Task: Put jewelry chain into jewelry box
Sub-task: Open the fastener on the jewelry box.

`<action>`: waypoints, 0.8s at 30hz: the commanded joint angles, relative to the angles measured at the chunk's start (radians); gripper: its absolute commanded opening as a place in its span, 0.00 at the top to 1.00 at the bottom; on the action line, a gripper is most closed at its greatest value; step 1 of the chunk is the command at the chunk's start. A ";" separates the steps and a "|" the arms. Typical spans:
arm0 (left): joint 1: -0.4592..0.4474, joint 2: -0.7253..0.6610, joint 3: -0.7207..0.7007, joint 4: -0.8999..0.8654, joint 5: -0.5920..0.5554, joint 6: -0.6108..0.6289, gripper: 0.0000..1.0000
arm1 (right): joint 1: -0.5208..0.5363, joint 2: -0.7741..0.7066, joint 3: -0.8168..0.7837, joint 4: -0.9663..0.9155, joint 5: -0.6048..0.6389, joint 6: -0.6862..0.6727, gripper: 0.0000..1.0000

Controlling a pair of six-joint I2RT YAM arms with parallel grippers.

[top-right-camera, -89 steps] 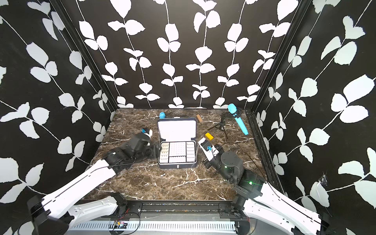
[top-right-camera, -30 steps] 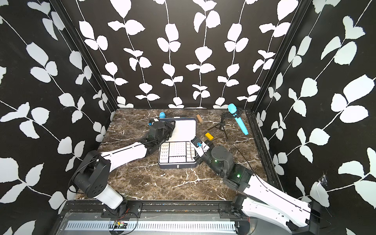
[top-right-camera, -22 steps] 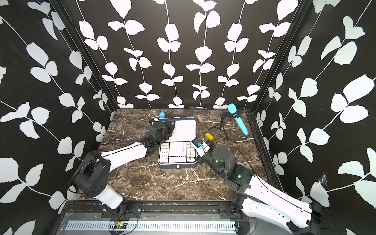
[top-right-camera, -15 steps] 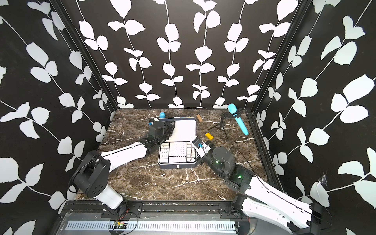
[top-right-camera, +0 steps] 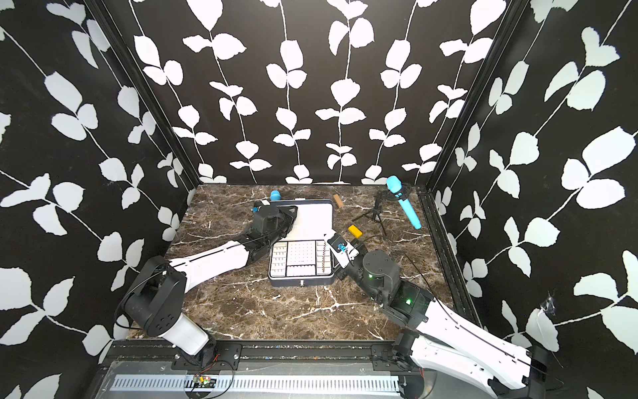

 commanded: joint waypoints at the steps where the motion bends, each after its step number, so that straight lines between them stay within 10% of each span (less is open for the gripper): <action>1: -0.007 -0.024 -0.018 -0.101 0.005 0.020 0.71 | 0.004 -0.013 -0.011 0.045 0.015 0.005 1.00; 24: -0.019 -0.035 -0.037 -0.152 -0.013 0.025 0.77 | 0.003 -0.035 -0.026 0.046 0.017 0.006 1.00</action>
